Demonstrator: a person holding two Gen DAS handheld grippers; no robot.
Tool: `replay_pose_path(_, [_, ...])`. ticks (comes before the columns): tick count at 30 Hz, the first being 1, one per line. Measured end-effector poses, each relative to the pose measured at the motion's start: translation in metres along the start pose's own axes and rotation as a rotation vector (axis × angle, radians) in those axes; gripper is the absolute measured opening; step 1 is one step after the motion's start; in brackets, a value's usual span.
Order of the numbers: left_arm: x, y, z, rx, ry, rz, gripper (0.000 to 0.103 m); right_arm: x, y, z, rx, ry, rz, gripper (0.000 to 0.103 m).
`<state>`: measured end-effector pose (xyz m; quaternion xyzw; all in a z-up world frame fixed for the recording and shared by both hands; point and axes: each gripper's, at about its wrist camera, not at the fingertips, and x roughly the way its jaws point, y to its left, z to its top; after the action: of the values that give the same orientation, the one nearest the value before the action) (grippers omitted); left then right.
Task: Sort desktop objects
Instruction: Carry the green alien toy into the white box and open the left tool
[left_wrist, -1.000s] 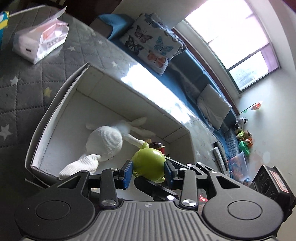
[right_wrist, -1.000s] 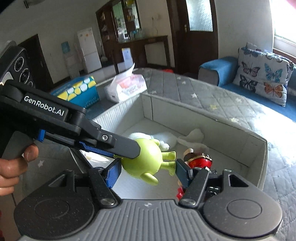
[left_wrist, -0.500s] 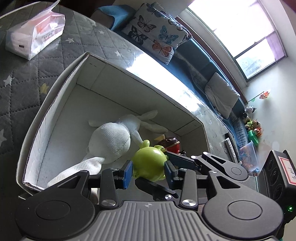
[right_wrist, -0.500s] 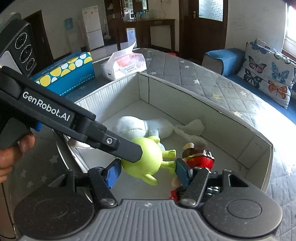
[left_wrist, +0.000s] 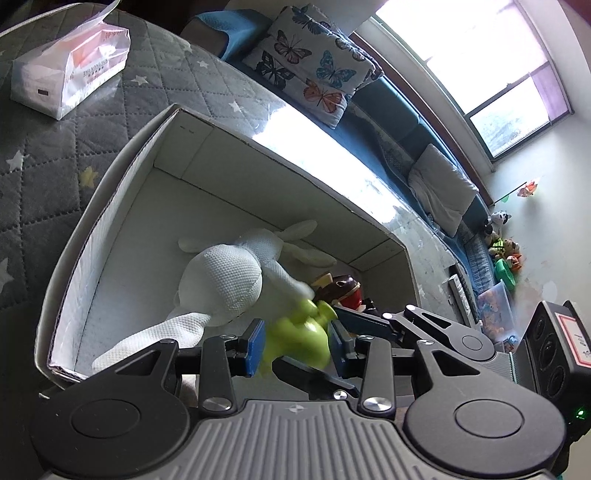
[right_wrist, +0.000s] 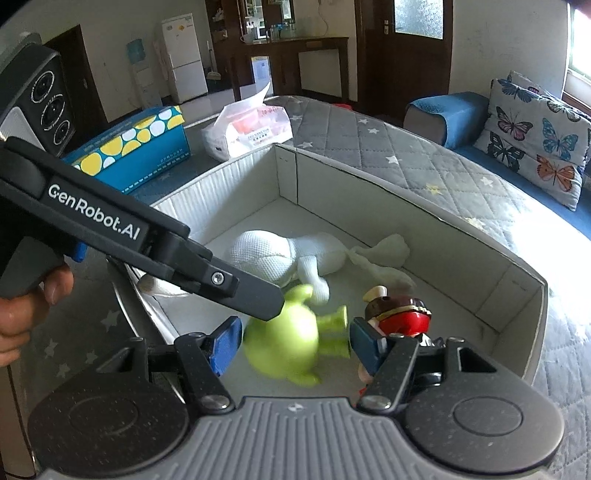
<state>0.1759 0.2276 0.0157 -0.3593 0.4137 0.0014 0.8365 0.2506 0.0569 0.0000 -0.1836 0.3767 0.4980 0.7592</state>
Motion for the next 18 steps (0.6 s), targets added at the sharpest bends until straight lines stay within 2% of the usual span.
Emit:
replay_pose_path(12, [-0.022,-0.017,-0.014,0.043,-0.051,-0.014,0.040,-0.041,0.013,-0.012,-0.003,-0.107,-0.036,0.068])
replay_pose_path(14, [-0.027,-0.022,-0.019,0.054,-0.062,-0.023,0.040,-0.053,0.016,-0.016,0.001,-0.129,-0.038,0.074])
replay_pose_path(18, [-0.036,-0.033,-0.030,0.091,-0.082,-0.032,0.040,-0.077,0.023,-0.031,0.002,-0.173,-0.063,0.074])
